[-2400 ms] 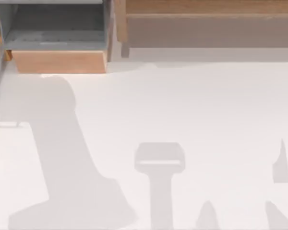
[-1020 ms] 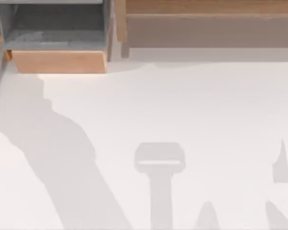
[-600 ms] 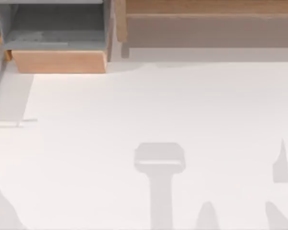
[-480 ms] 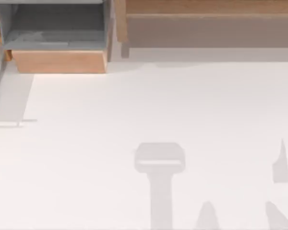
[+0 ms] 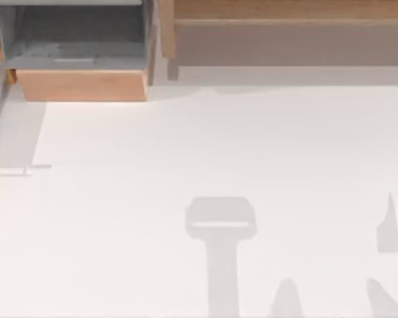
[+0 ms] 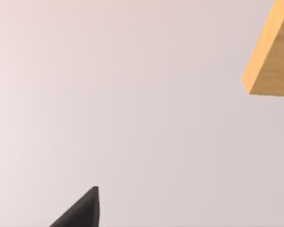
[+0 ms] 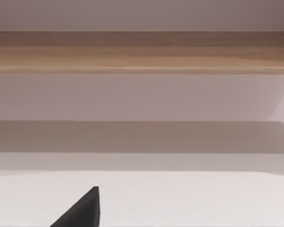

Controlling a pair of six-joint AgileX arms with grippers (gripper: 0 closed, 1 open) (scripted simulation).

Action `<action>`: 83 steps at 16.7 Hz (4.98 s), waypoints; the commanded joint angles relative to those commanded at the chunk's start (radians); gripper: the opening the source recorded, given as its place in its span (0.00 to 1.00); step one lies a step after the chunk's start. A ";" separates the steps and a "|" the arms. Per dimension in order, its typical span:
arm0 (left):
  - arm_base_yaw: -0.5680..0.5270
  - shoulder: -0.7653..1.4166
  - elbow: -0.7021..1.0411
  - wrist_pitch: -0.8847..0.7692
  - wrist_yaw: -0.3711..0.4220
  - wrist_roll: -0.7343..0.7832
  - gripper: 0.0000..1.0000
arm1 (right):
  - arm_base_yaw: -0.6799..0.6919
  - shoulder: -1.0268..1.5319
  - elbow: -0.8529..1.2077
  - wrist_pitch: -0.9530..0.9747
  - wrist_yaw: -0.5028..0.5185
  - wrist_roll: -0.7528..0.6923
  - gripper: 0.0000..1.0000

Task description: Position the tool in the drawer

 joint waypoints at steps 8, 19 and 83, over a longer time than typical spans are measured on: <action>-0.124 0.006 -0.324 0.460 0.224 0.036 1.00 | 0.000 0.000 0.000 0.000 0.000 0.000 1.00; -0.180 0.031 -0.267 0.433 0.183 0.035 1.00 | 0.000 0.000 0.000 0.000 0.000 0.000 1.00; -0.458 0.375 0.484 0.006 -0.099 0.016 0.00 | 0.000 0.000 0.000 0.000 0.000 0.000 1.00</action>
